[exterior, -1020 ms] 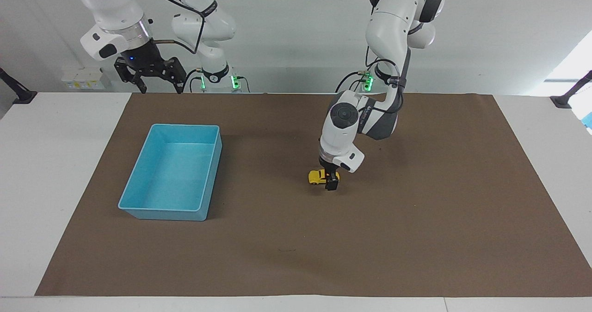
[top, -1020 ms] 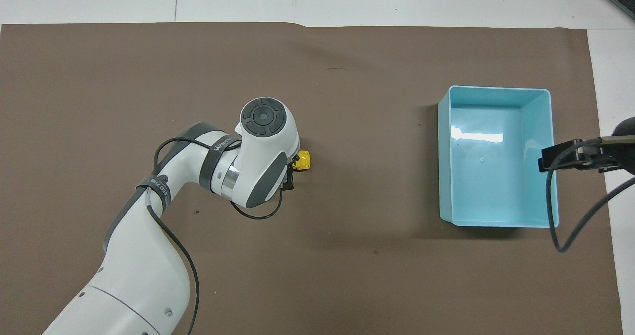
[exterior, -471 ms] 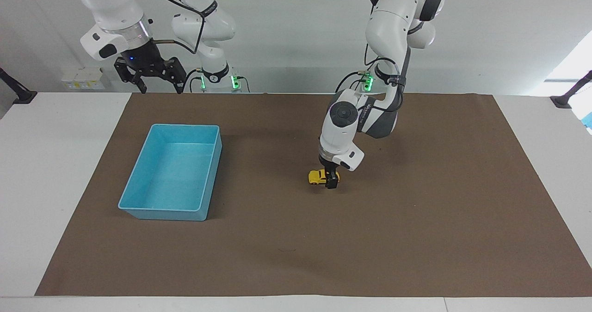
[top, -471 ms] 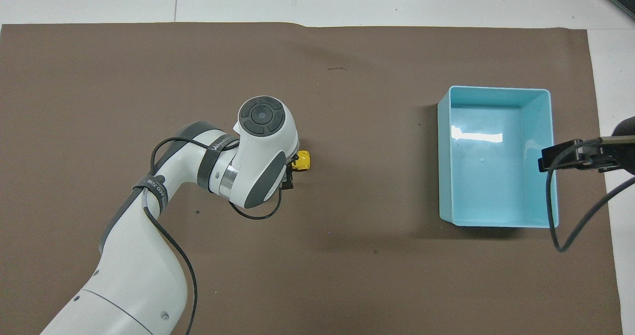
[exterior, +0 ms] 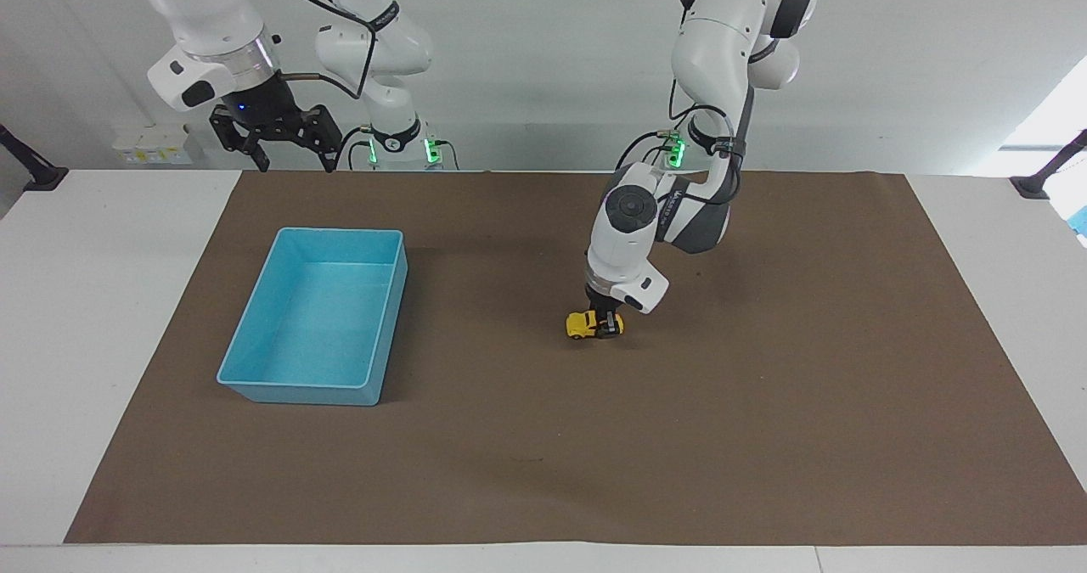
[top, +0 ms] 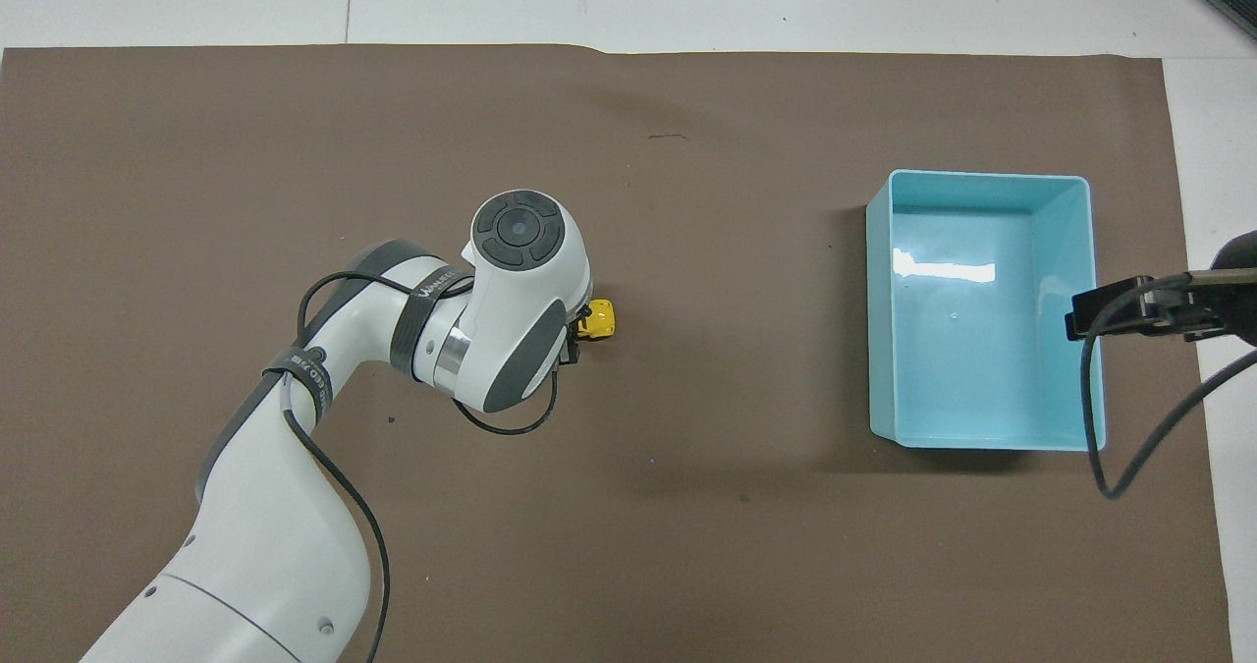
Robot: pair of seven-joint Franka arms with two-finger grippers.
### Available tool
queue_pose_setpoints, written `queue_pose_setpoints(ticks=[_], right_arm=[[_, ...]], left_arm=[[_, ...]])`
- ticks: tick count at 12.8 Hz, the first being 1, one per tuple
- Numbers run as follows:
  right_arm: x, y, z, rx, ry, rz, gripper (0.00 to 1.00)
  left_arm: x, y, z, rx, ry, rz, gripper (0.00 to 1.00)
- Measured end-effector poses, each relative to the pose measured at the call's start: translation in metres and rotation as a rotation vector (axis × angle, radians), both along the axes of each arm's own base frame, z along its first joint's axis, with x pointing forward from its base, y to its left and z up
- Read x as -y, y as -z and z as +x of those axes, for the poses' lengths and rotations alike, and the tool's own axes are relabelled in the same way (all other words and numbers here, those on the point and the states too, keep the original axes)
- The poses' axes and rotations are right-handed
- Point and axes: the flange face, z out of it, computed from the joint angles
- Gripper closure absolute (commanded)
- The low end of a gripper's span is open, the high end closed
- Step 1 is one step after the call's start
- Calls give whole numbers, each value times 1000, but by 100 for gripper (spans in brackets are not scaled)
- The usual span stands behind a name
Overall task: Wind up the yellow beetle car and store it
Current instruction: 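Lower the left gripper onto the yellow car and press down, then drag the car backward away from the blue box with the left gripper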
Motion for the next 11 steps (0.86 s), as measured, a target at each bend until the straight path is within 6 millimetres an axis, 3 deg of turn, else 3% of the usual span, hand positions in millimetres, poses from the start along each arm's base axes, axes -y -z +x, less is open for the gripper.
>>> queue_pose_setpoints(ticks=[6,11], right_arm=[[0,0,0,0,0,0,0],[0,0,0,0,0,0,0]], left_arm=[[-3,0,2,1,0,3,82],[-32,0,19,3,-21,6,81]])
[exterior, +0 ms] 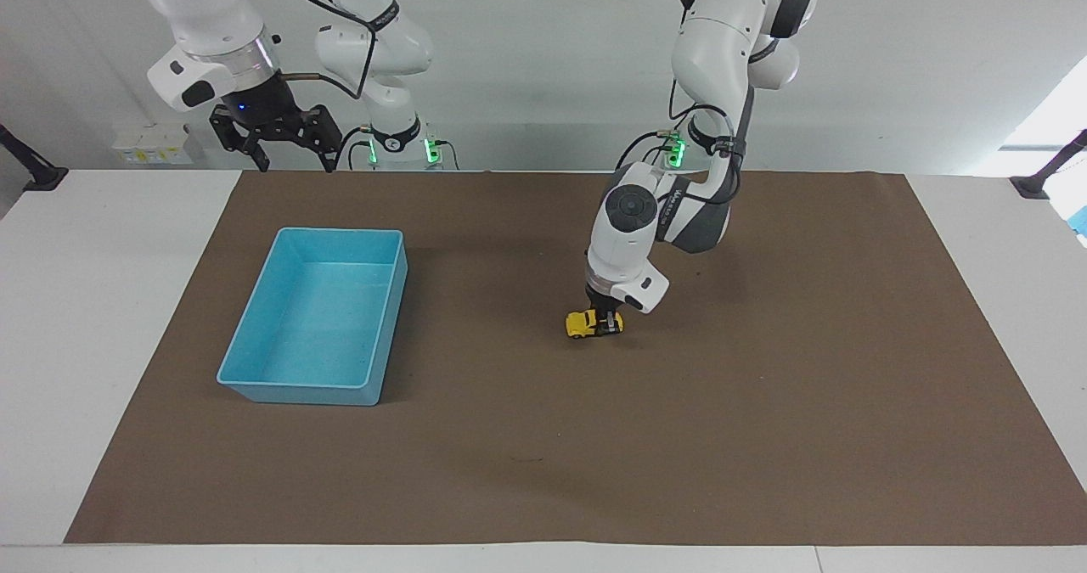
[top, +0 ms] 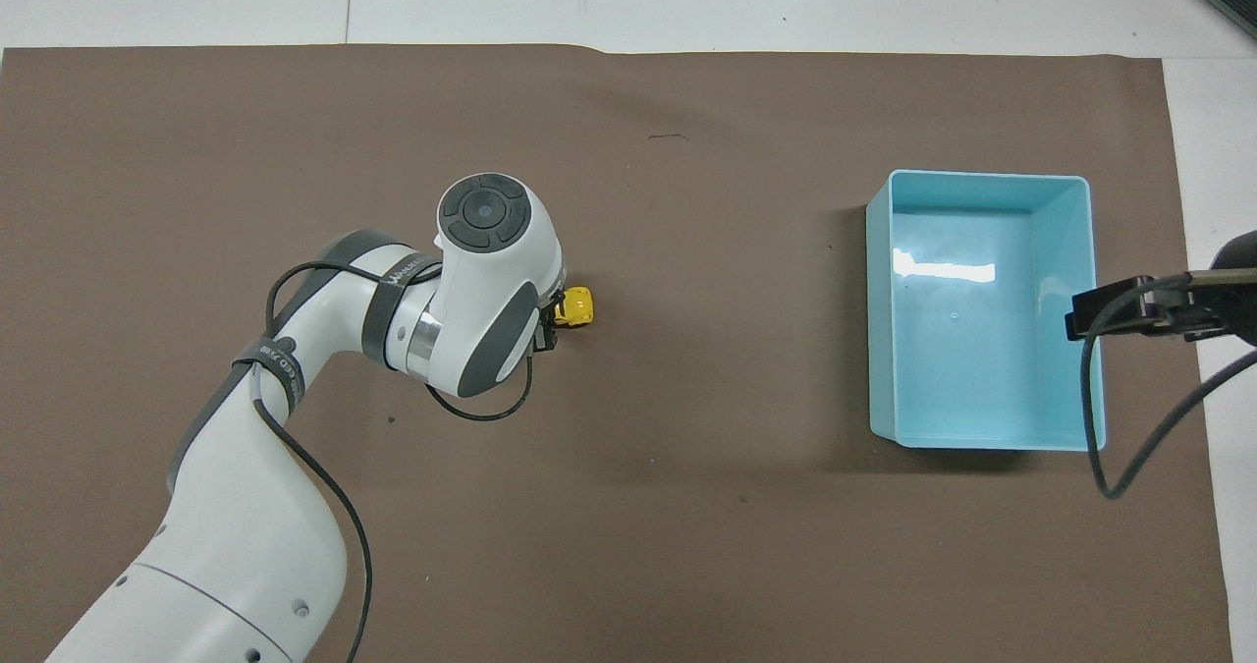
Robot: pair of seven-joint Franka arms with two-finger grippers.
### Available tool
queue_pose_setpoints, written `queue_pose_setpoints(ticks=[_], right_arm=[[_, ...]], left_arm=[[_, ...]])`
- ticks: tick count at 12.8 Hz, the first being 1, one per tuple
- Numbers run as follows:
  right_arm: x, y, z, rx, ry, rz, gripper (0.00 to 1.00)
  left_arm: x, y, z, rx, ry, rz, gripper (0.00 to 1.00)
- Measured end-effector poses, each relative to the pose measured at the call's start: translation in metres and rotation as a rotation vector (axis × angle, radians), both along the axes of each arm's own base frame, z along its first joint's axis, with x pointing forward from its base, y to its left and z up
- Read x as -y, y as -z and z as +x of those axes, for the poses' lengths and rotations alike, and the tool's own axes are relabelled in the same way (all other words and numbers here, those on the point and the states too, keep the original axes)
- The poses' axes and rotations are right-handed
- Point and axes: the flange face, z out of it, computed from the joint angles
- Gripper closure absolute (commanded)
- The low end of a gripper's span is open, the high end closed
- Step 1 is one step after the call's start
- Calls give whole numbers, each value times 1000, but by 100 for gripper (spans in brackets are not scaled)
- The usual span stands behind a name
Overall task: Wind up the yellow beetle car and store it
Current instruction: 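Drag the car backward away from the blue box with the left gripper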
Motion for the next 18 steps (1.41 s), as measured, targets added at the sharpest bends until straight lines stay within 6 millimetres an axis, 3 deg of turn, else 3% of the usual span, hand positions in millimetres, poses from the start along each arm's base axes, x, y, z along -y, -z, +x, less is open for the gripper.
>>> queue_pose_setpoints(ticks=[7,13,18], right_arm=[[0,0,0,0,0,0,0],[0,0,0,0,0,0,0],[0,0,0,0,0,0,0]], left_arm=[[-31,1,10,-18,75,8,81],[-104,1,22,-41,124,11,79],[-110,1,23,-42,117,11,72]])
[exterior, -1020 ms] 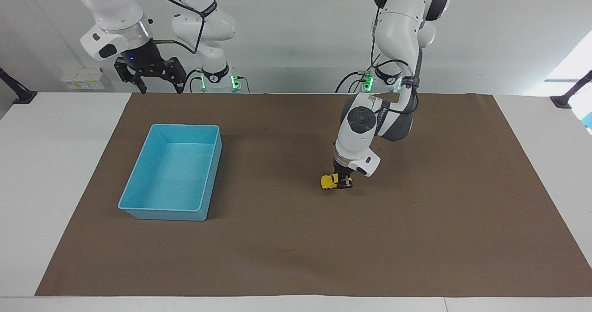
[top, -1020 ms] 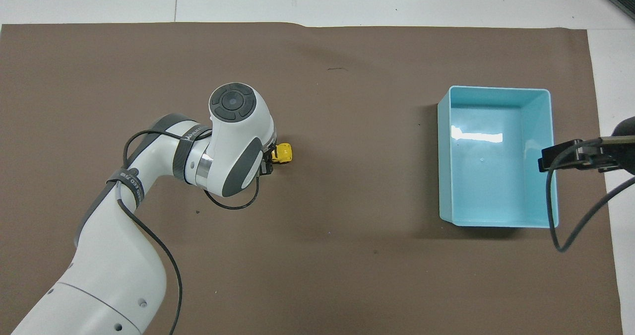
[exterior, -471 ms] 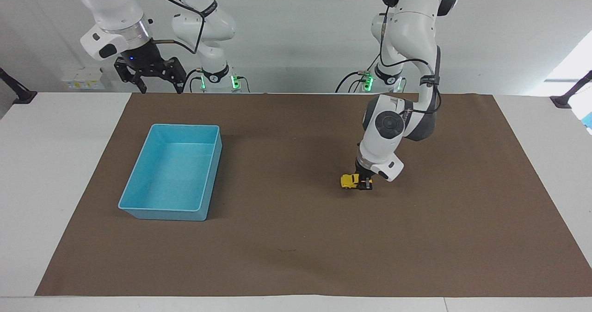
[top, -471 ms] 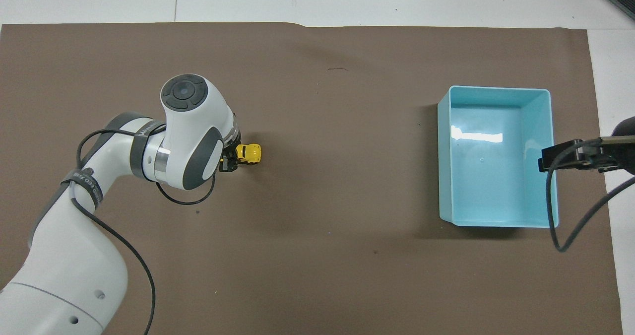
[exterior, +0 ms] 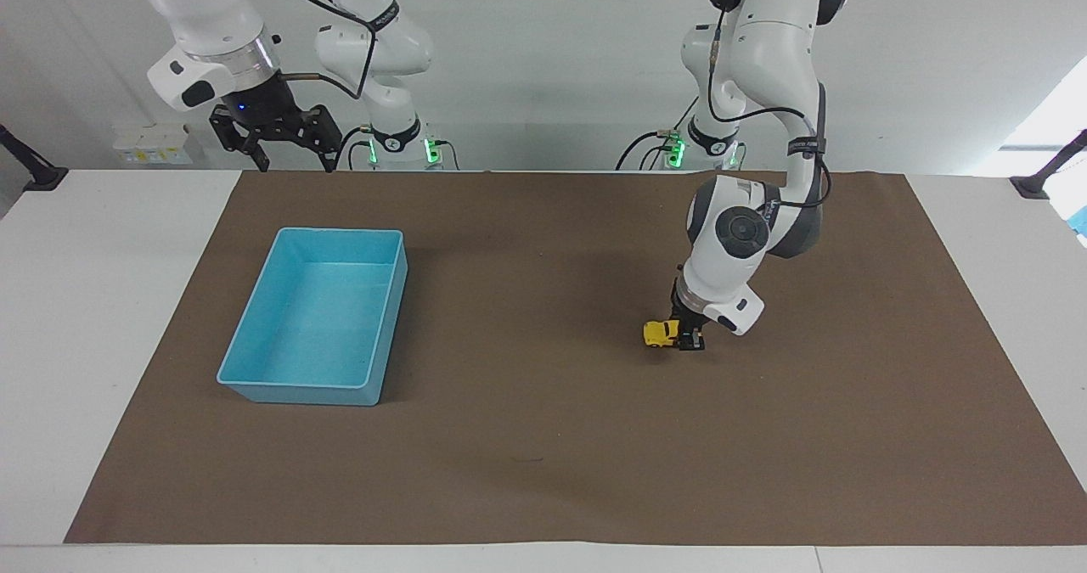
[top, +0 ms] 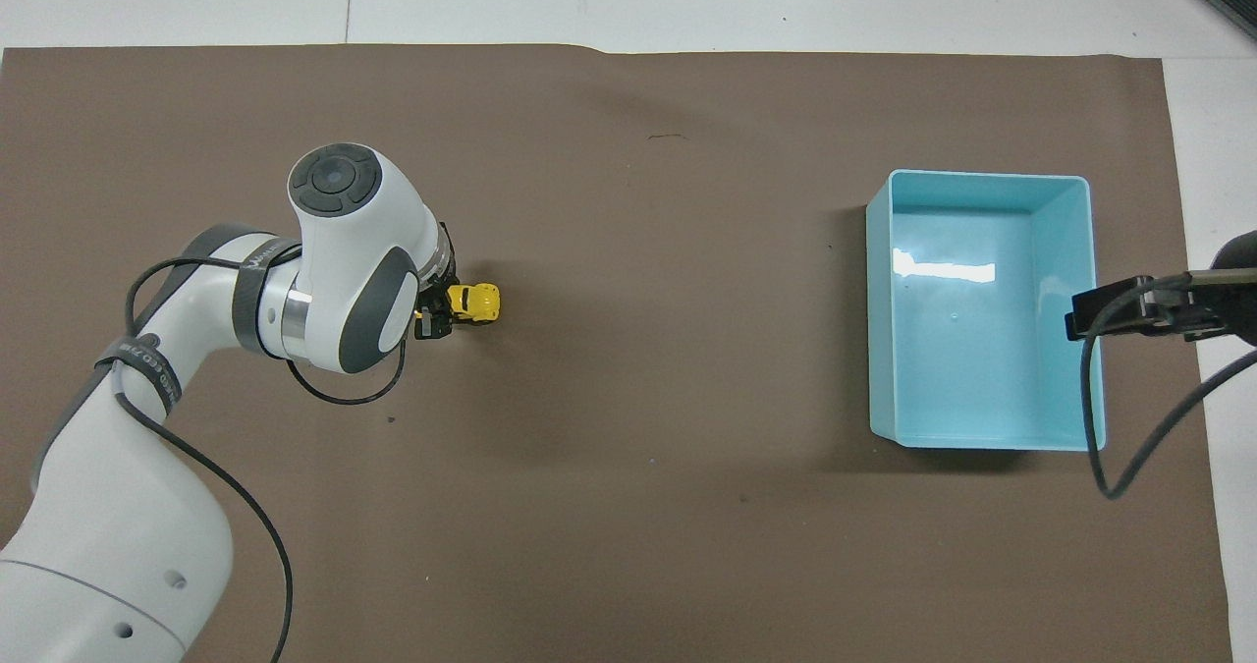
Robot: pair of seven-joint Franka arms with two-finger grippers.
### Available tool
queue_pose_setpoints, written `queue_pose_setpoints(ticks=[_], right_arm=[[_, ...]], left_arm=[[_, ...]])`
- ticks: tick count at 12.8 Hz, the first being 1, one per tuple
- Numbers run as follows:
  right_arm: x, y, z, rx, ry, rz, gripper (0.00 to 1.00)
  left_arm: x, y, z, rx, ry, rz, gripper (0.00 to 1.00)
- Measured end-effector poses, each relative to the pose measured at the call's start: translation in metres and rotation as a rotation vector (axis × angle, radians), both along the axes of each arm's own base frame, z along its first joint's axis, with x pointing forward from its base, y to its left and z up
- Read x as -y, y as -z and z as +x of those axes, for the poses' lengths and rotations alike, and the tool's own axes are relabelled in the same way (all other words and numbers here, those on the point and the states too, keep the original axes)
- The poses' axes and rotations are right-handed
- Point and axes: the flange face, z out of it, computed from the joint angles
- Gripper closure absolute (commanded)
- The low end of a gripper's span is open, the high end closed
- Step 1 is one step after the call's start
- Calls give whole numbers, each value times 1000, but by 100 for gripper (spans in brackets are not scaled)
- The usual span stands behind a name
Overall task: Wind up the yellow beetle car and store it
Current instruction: 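Drag the car backward away from the blue box with the left gripper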
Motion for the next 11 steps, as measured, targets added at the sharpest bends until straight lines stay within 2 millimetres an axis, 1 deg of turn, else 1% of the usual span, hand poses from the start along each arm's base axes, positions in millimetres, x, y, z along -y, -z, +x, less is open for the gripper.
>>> queue_pose_setpoints(ticks=[6,7,8,9,11], right_arm=[[0,0,0,0,0,0,0],[0,0,0,0,0,0,0],[0,0,0,0,0,0,0],[0,0,0,0,0,0,0],[0,0,0,0,0,0,0]], left_arm=[[-6,0,2,-2,-50,5,69],[-8,0,2,-3,-56,5,67],[-9,0,2,-3,-60,6,28],[-9,0,2,-4,-62,6,0],[-17,5,3,-8,-77,14,0]])
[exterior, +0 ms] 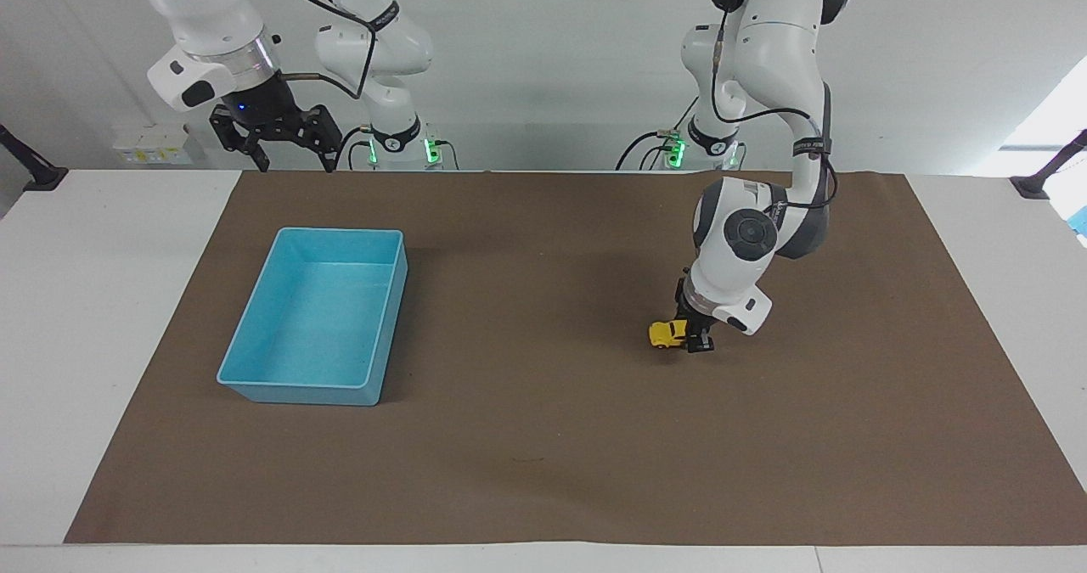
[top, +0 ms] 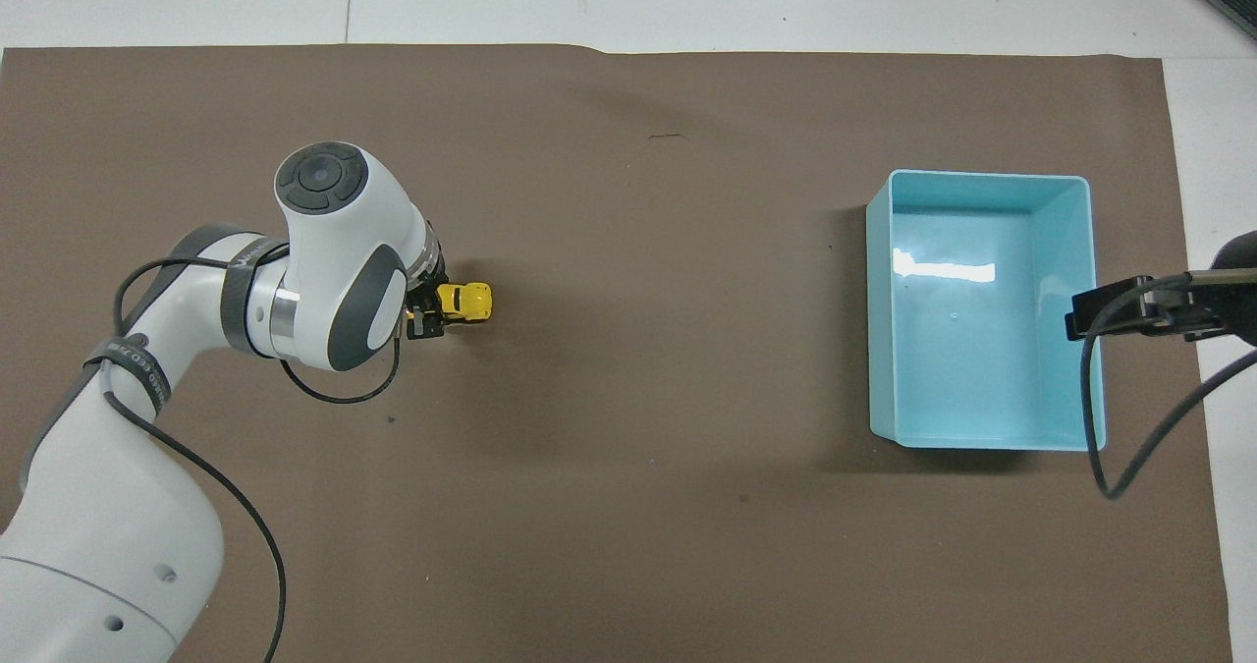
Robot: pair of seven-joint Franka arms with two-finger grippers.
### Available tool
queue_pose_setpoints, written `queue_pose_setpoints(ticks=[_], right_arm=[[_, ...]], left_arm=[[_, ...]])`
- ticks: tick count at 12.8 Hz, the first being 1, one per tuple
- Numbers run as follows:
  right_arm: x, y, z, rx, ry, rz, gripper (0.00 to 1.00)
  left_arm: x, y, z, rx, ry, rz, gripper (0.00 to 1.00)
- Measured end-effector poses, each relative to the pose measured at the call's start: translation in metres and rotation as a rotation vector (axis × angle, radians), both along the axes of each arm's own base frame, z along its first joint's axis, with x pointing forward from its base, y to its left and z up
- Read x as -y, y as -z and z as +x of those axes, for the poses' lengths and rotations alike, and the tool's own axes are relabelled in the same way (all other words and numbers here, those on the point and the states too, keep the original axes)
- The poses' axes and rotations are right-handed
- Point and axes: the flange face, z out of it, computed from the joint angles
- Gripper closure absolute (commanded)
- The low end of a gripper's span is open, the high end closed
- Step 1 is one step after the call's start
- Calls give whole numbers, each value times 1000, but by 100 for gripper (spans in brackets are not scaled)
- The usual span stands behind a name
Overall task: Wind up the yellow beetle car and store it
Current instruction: 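Lift the left gripper off the car, letting it roll toward the box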
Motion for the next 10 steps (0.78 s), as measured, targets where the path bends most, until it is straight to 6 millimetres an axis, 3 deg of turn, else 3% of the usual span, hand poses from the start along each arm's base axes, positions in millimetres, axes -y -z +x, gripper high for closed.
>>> queue_pose_setpoints(ticks=[2,5,6,10], right_arm=[[0,0,0,0,0,0,0],[0,0,0,0,0,0,0],[0,0,0,0,0,0,0],[0,0,0,0,0,0,0]], left_arm=[[-15,-20,8,33,-24,-9,0],[-33,-77,10,74,-50,-24,0],[-35,-88,10,79,-52,-25,0],[-34,-94,9,81,-50,-26,0]])
